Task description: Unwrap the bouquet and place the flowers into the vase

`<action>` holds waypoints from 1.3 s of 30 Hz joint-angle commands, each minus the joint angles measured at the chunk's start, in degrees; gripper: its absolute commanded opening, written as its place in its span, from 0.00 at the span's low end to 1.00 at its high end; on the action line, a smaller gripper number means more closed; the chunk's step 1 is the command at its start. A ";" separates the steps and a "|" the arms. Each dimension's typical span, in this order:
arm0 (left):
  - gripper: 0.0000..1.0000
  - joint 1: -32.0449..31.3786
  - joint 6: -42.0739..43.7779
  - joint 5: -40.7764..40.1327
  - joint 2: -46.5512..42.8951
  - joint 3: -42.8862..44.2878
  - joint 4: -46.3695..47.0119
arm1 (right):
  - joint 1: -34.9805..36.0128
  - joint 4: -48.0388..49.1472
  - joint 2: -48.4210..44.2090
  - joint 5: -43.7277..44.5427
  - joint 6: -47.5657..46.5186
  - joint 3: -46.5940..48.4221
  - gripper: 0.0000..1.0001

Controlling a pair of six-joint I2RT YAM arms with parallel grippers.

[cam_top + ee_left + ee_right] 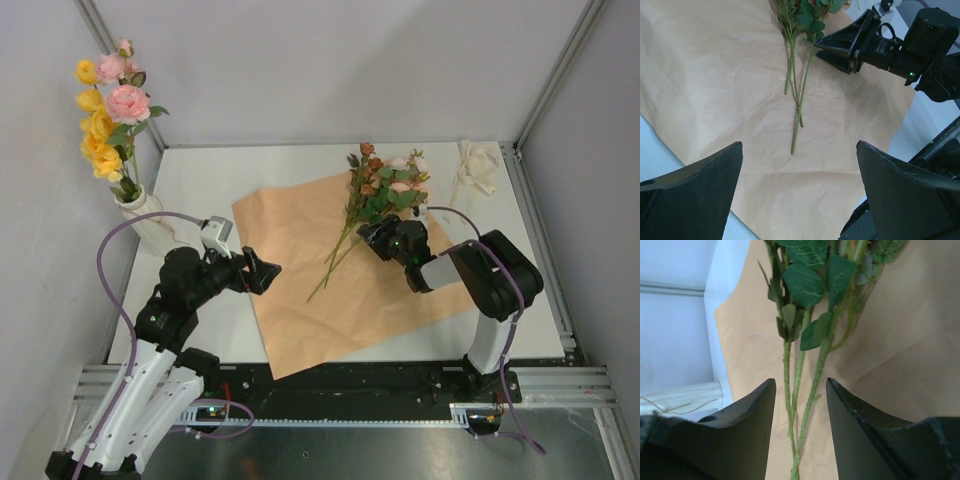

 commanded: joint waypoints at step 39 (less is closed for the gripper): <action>1.00 -0.20 0.00 6.98 3.66 2.75 0.28 | 0.68 -9.16 -16.01 8.64 -5.69 -0.21 0.00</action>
